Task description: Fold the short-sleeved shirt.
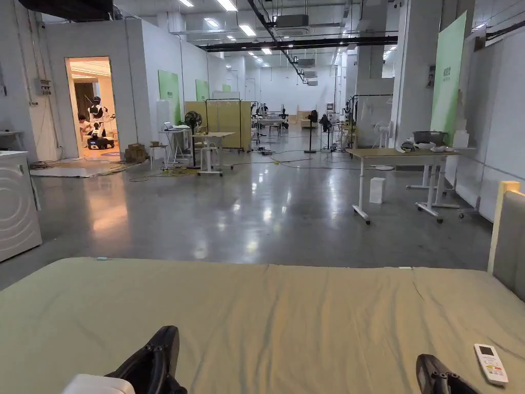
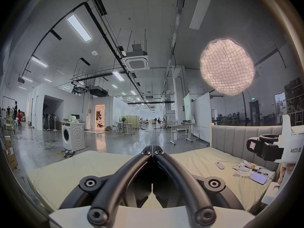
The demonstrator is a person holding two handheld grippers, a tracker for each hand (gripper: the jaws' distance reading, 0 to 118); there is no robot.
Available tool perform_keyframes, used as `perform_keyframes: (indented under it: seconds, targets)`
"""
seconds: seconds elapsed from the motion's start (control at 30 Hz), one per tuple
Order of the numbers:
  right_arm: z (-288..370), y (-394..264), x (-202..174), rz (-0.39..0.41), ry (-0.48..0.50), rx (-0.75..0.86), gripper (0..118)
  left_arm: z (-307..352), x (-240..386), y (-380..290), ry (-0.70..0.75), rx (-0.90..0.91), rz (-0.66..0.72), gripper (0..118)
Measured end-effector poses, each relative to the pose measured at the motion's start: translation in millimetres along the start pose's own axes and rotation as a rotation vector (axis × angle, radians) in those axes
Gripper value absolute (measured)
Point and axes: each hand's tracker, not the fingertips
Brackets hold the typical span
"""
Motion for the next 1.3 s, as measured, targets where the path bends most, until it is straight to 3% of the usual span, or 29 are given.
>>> perform_keyframes:
  seconds: [1.23, 1.3]
  targets:
    - [-1.6, 0.7, 2.0, -0.008, -0.006, -0.003, 0, -4.8, 1.1, 4.0, 0.022, -0.037, 0.005, 0]
    - [-5.0, 4.6, 3.7, -0.002, -0.009, -0.006, 0, -7.3, 8.2, 4.6, 0.076, -0.046, -0.151, 0]
